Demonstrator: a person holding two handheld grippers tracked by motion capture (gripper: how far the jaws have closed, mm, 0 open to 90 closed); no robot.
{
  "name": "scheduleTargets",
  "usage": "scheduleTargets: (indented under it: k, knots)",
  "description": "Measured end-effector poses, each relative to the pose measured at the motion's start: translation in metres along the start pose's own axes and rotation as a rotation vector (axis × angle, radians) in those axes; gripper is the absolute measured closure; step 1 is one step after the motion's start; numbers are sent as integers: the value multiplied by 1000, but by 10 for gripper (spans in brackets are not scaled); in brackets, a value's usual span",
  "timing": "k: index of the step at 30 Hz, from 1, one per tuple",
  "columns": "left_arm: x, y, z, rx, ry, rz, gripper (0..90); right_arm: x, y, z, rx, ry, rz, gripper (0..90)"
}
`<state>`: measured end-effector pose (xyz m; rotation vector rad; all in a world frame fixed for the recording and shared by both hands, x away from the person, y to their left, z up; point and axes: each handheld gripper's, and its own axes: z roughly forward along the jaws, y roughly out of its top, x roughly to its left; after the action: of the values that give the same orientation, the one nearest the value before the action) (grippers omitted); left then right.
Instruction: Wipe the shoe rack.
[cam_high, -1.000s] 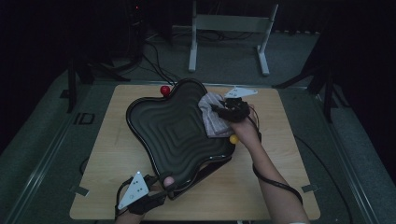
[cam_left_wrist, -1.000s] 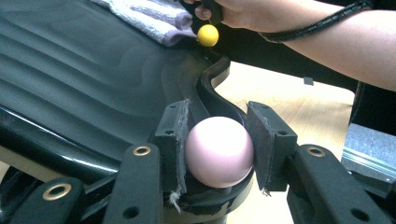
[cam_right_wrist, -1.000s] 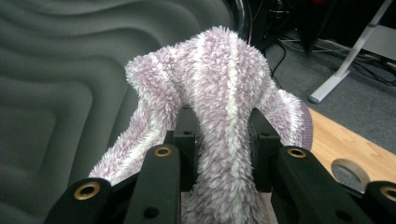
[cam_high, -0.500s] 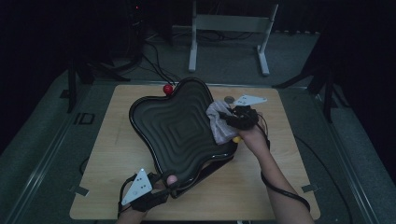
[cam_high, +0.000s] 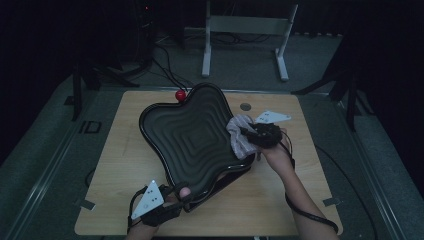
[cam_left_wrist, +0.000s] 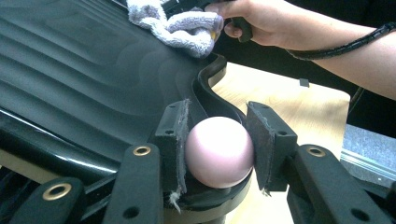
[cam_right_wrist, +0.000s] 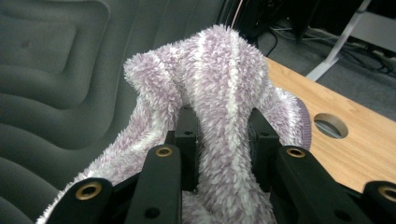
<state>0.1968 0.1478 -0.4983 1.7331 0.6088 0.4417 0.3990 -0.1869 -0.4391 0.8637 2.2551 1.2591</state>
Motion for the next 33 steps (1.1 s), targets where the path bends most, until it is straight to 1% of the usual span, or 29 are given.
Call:
scheduleTargets:
  k: [1,2,3,4,5,7,10,14,16,19,22,24,26,27,30,33]
  knots:
    - [0,0,0,0,0,0,604,-1,1,0,1,4,13,714]
    - [0,0,0,0,0,0,604,-1,1,0,1,4,13,714]
    - [0,0,0,-1,-3,1,604,-2,2,0,1,12,29,713]
    - [1,0,0,-1,-4,2,604,-3,5,0,-3,18,35,714]
    - [1,0,0,-2,-5,2,604,-2,7,-1,-12,19,29,714]
    - [1,-1,0,-3,-8,2,604,0,13,0,-13,18,11,715]
    - [1,-1,0,-5,-9,0,603,3,27,2,-30,24,-4,715]
    - [1,-1,0,-3,-9,1,603,6,51,6,-61,22,-22,715]
    - [1,0,0,-3,-10,0,604,7,64,10,-68,30,-29,715]
    - [1,0,0,-3,-10,-2,603,11,83,18,-76,38,-46,715]
    - [1,0,0,2,-8,0,604,13,101,28,-84,45,-49,715]
    - [1,0,0,0,-7,-1,603,15,111,34,-94,62,-40,714]
    - [1,0,0,-3,-10,-2,603,18,122,42,-90,61,-53,714]
    - [2,-1,0,-3,-11,-1,604,18,125,45,-89,61,-57,714]
    - [2,-1,0,-5,-12,0,604,18,133,57,-84,71,-41,713]
    - [2,-1,0,-4,-15,1,604,20,136,67,-70,71,-43,710]
